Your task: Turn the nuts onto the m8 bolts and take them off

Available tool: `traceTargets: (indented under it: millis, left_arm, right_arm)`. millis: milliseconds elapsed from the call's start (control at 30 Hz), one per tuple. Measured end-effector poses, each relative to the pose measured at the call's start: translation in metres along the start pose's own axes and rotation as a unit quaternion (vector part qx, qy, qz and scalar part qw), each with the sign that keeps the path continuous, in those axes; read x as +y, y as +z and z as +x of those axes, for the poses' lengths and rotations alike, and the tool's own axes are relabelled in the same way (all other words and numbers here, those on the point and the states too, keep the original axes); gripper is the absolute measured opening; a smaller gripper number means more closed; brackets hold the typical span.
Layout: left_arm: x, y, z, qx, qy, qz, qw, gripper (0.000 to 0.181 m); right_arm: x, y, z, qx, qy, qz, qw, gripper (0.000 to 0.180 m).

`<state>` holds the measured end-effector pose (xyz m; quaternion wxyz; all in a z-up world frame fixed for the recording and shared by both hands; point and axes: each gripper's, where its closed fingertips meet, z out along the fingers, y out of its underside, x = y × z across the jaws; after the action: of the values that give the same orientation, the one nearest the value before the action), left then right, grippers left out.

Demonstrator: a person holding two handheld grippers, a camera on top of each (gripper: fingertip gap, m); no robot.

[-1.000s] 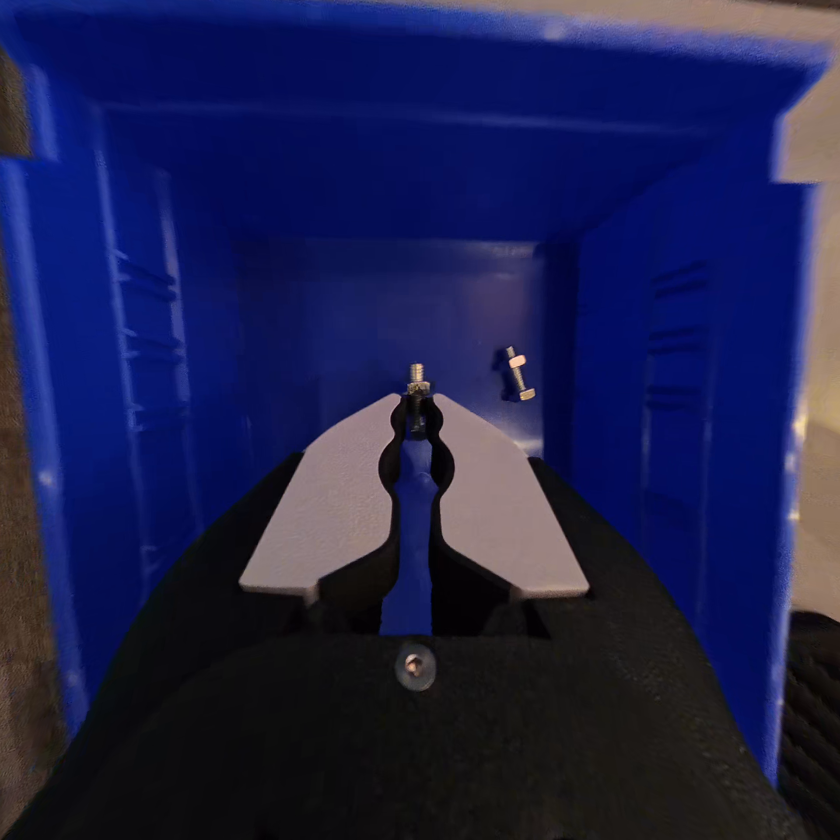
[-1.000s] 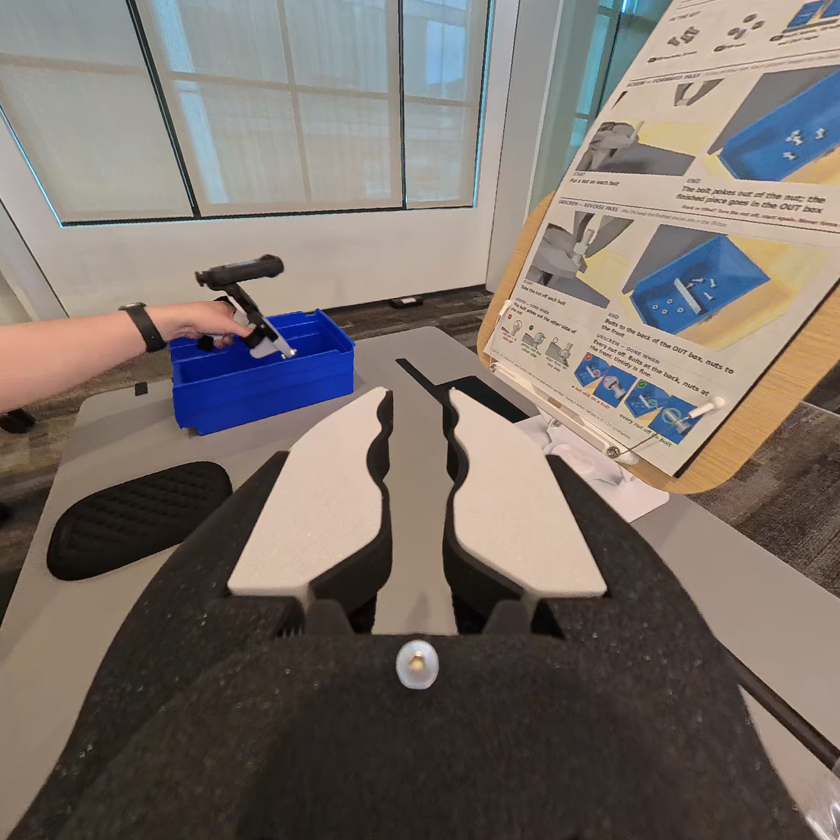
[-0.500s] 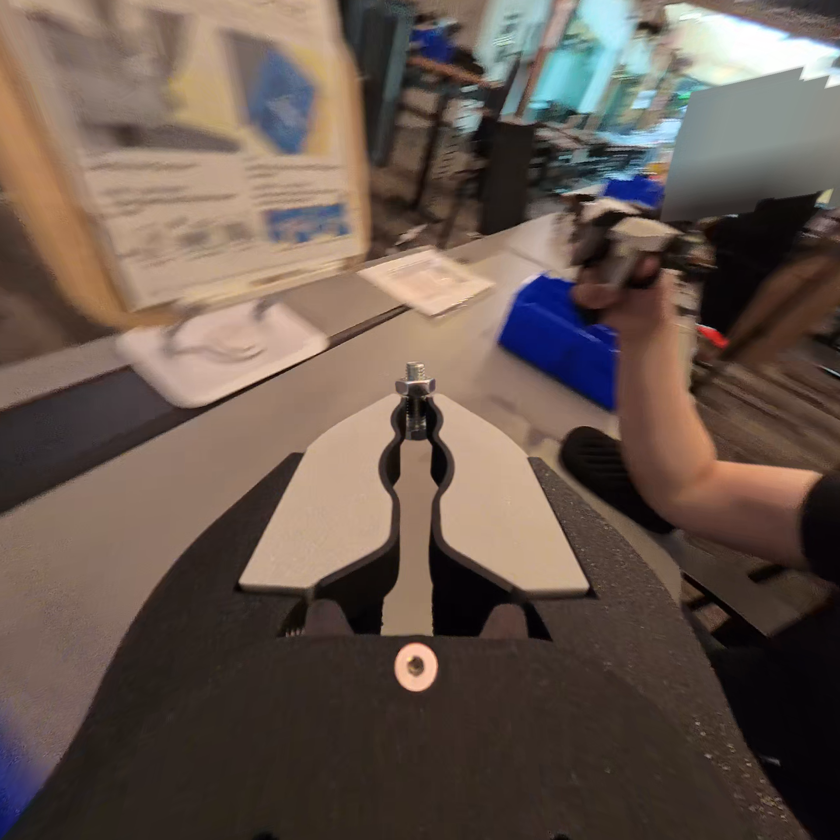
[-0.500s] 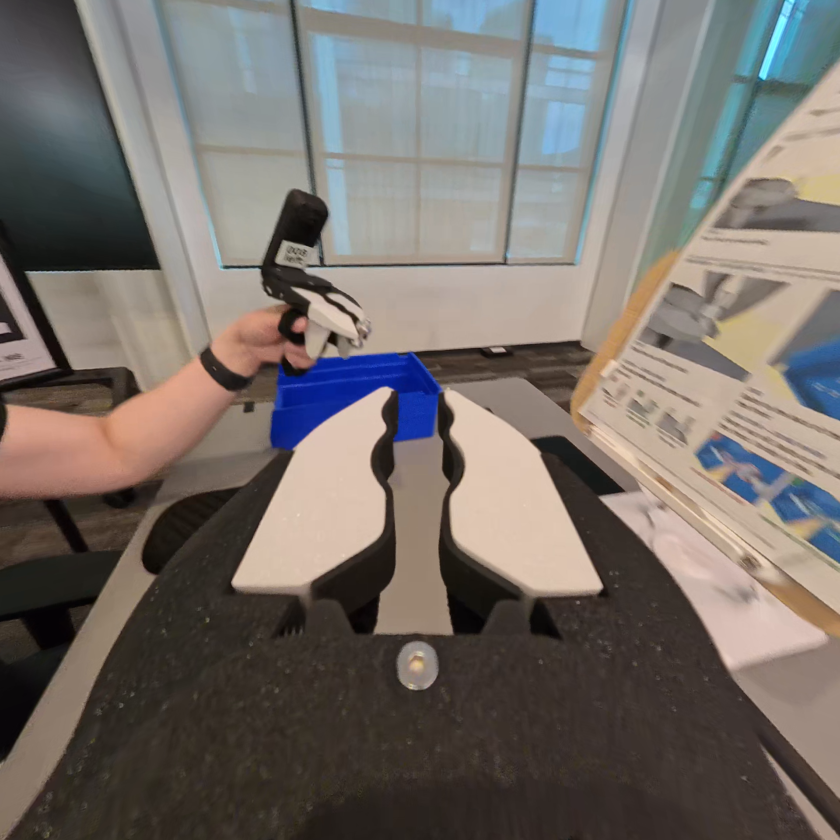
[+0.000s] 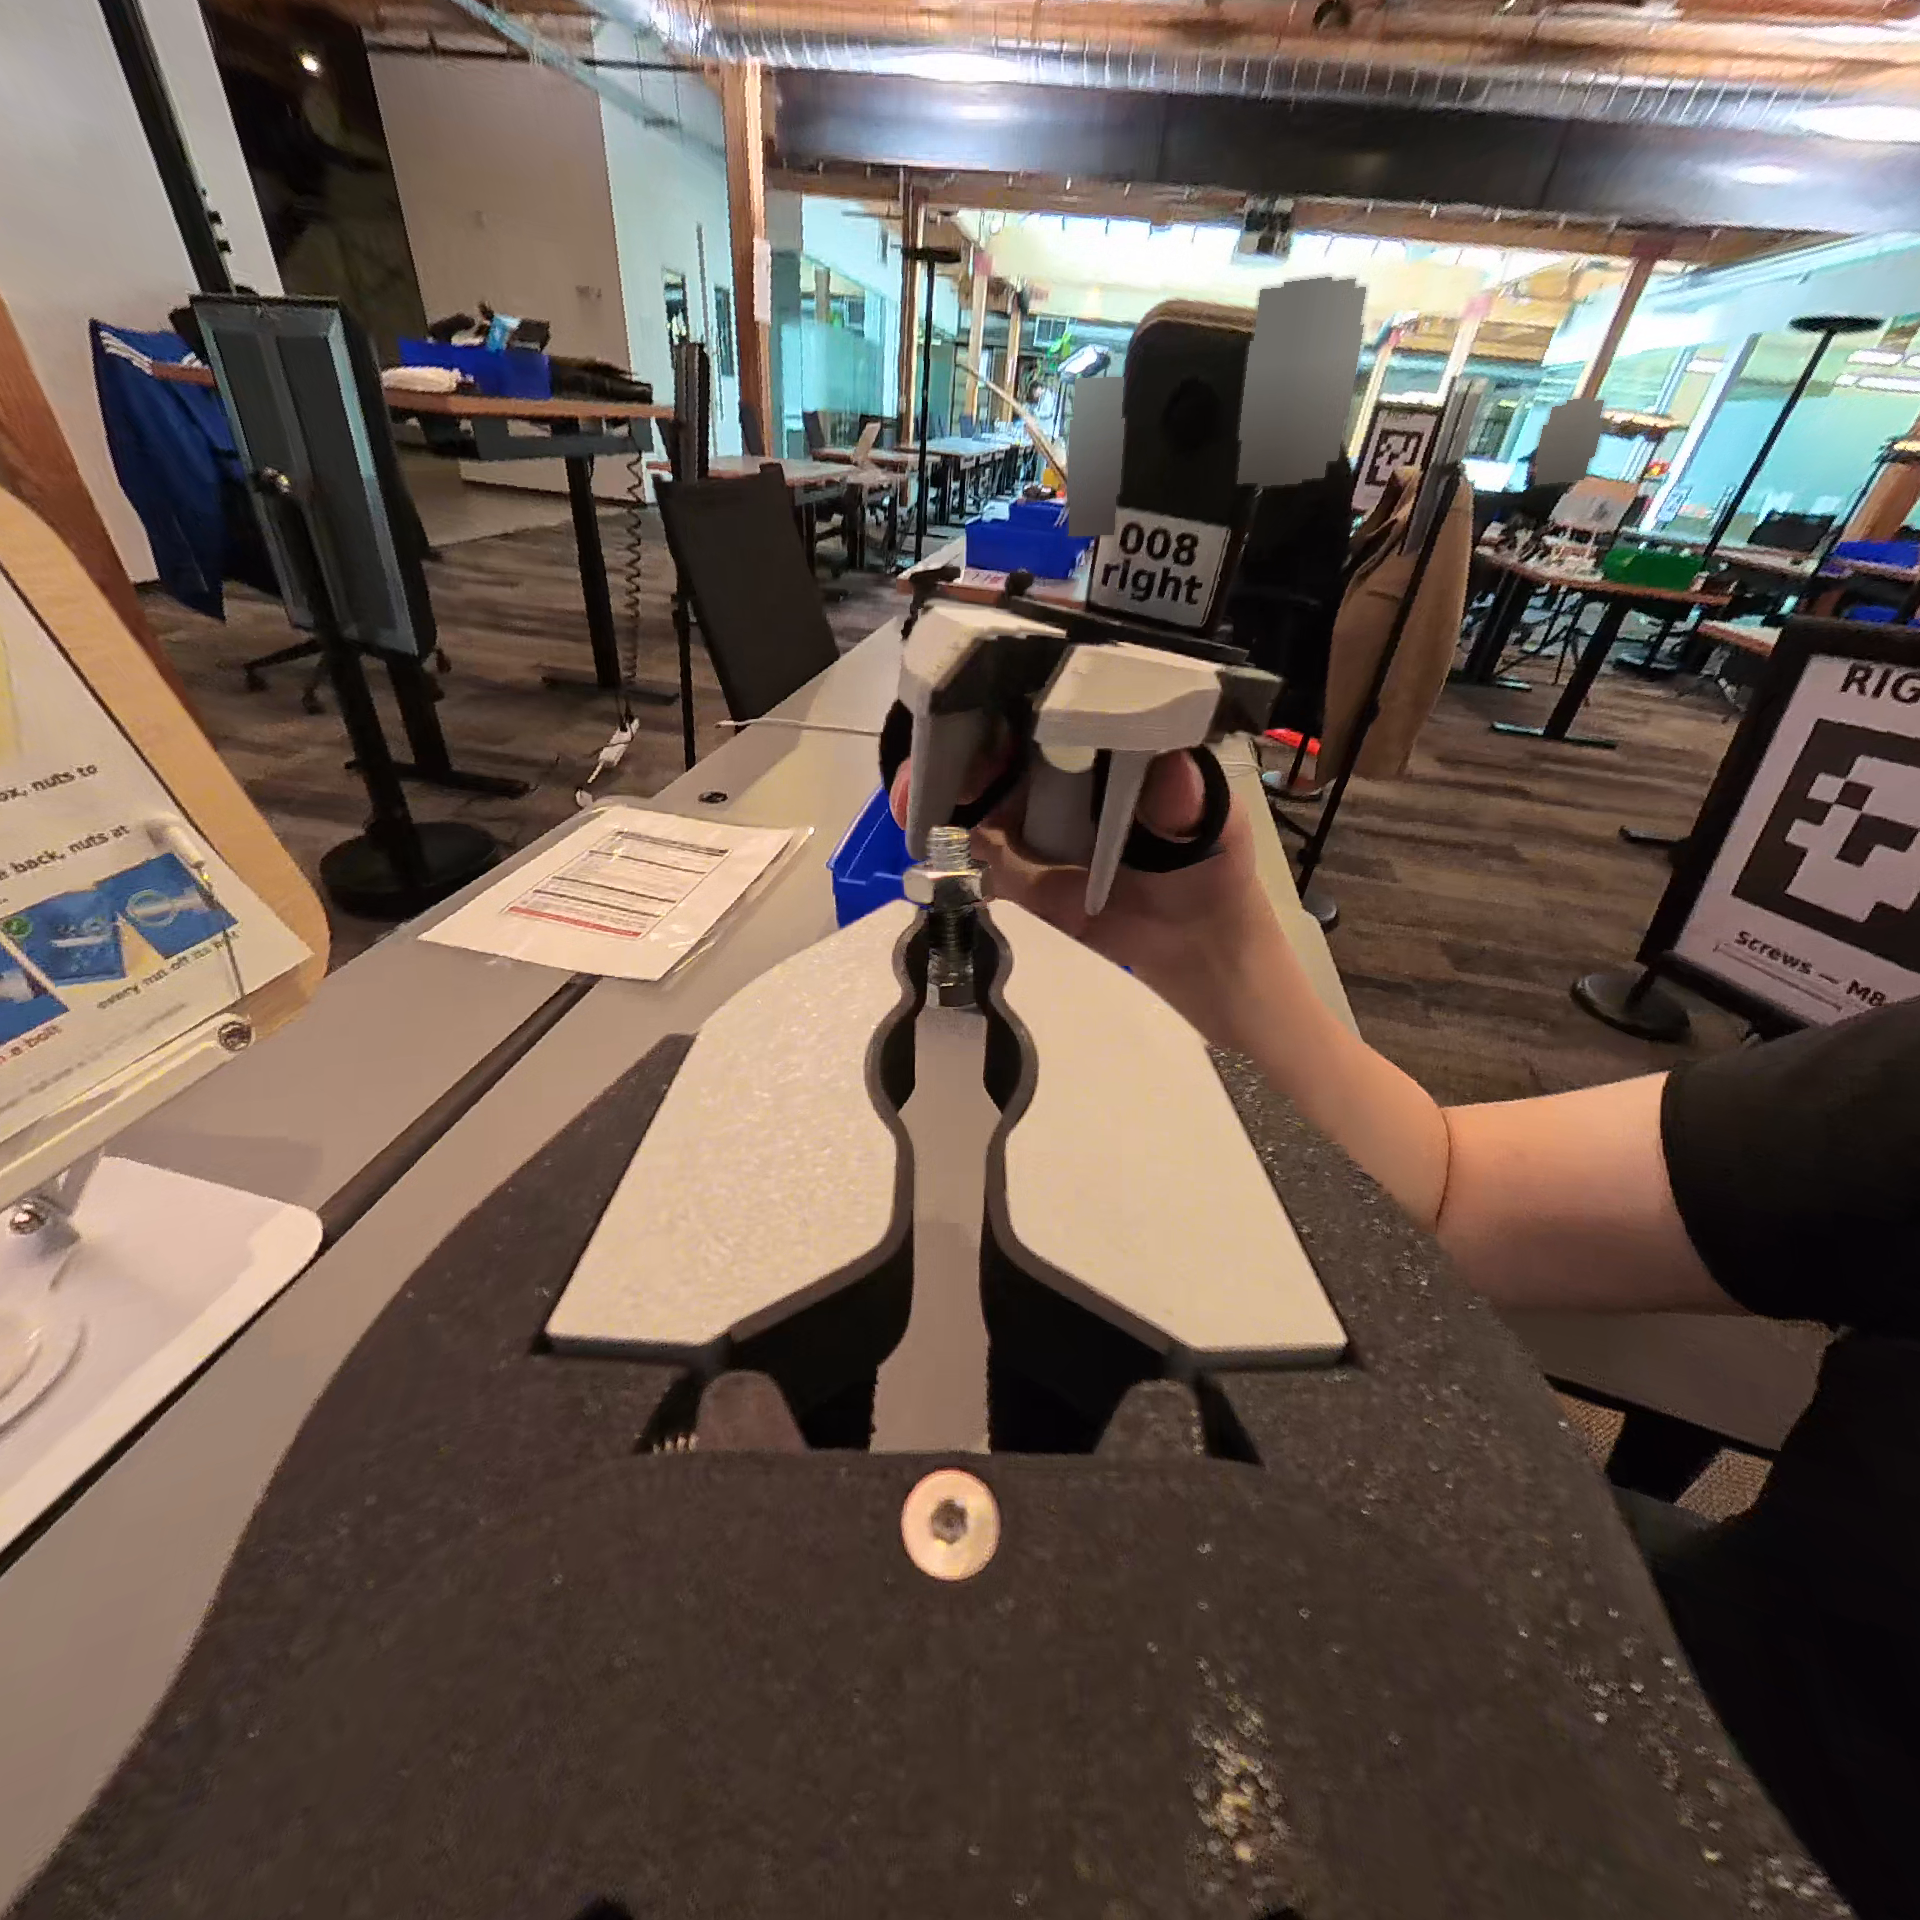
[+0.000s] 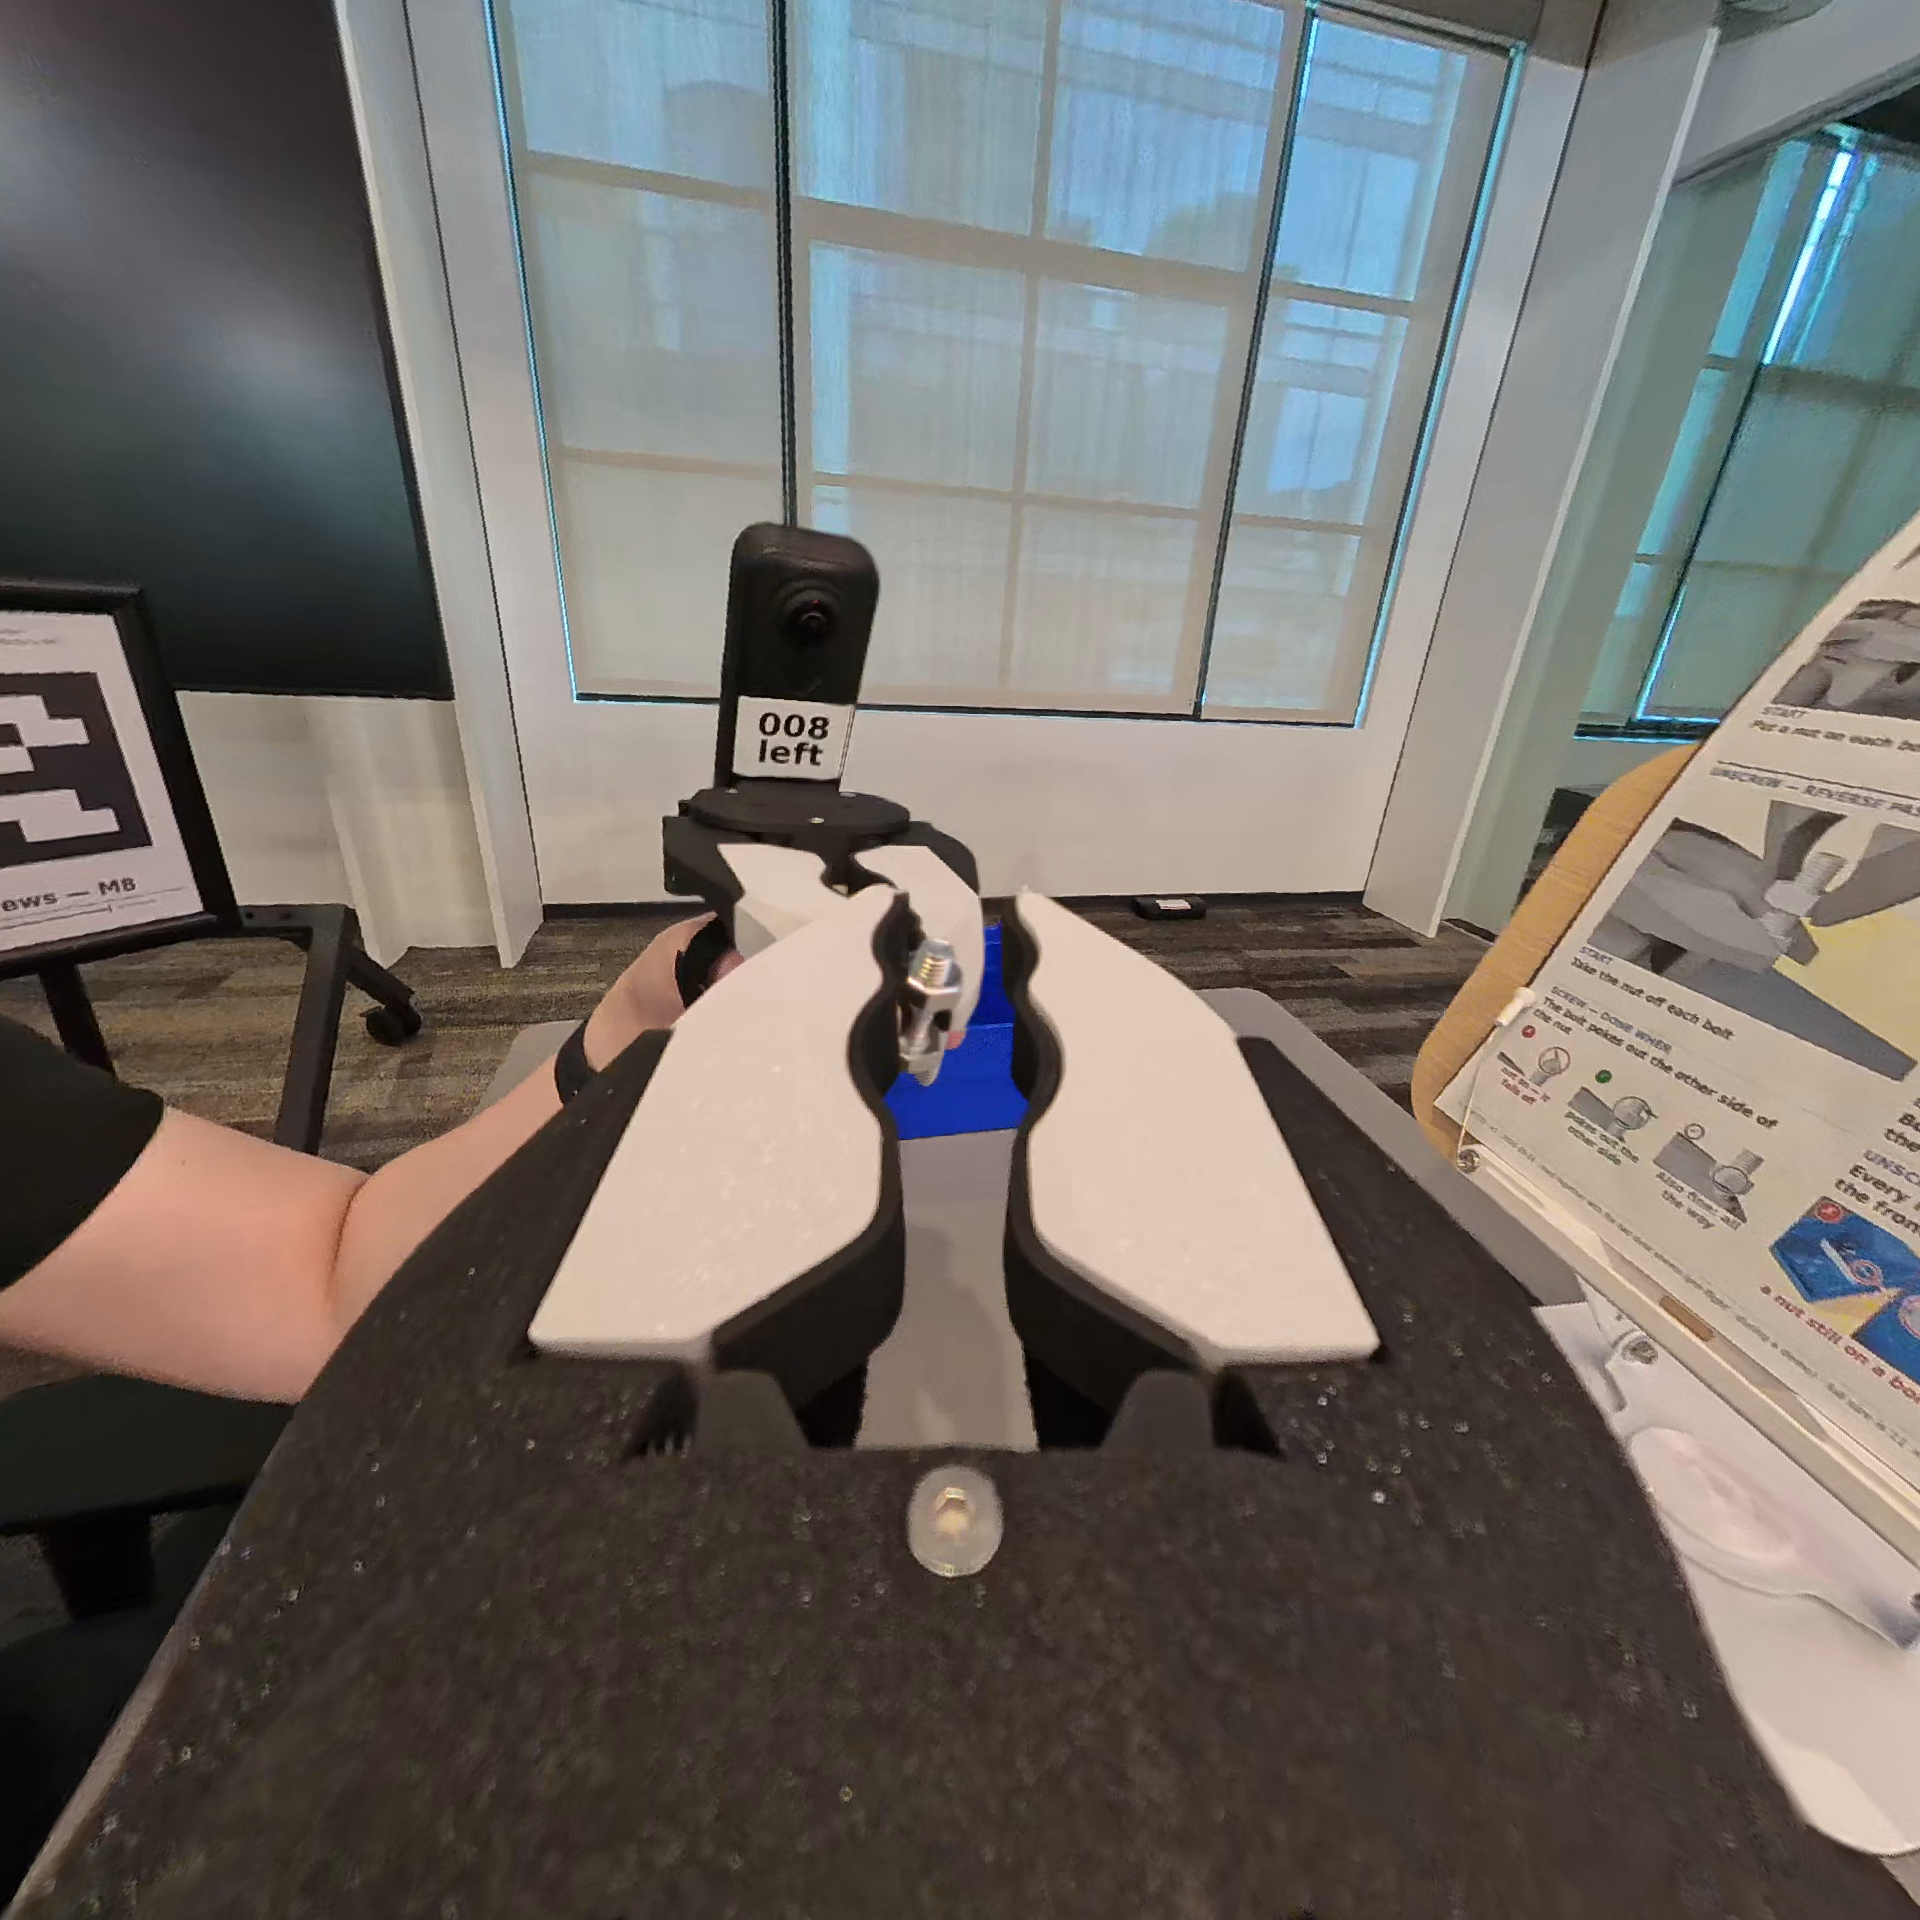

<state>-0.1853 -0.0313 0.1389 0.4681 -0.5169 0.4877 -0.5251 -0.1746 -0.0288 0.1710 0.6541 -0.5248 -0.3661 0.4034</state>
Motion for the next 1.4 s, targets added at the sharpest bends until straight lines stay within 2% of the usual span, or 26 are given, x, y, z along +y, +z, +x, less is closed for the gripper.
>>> traceTargets:
  millis: [200, 367, 667, 767, 833, 900, 967, 1167, 1400]
  left_arm:
    - [0.001, -0.003, 0.001, 0.015, 0.000, 0.018, 1.000, 0.007]
    - [0.005, -0.002, 0.002, 0.015, 0.003, 0.016, 1.000, 0.007]
    - [0.001, -0.002, 0.005, 0.010, 0.013, 0.027, 1.000, 0.008]
    - [-0.002, -0.006, 0.000, -0.010, 0.012, 0.033, 0.999, 0.021]
    - [0.002, -0.010, -0.002, -0.018, 0.007, 0.014, 1.000, 0.029]
    - [0.008, -0.012, -0.003, -0.019, 0.006, -0.007, 1.000, 0.045]
    - [0.011, -0.010, 0.000, -0.014, 0.014, -0.015, 1.000, 0.051]
    - [0.022, 0.007, 0.015, 0.015, 0.045, -0.036, 0.998, 0.044]
    - [0.024, 0.013, 0.024, 0.040, 0.054, -0.034, 0.997, 0.034]
  right_arm:
    - [0.016, 0.013, -0.005, -0.054, 0.069, -0.005, 0.996, 0.017]
    - [0.028, 0.021, -0.006, -0.052, 0.065, -0.024, 0.996, 0.013]
    - [0.024, 0.020, -0.012, -0.081, 0.089, -0.013, 0.993, 0.007]
    - [0.023, 0.020, -0.010, -0.074, 0.089, -0.009, 0.993, 0.007]
    - [0.022, 0.018, -0.008, -0.065, 0.082, -0.005, 0.994, 0.007]
    - [0.022, 0.017, -0.008, -0.061, 0.069, -0.014, 0.996, 0.007]
    - [0.022, 0.016, -0.011, -0.062, 0.050, -0.021, 0.997, 0.007]
    - [0.021, 0.015, -0.035, -0.116, -0.011, -0.028, 0.993, 0.007]
    - [0.023, 0.013, -0.042, -0.130, -0.045, -0.035, 0.990, 0.007]
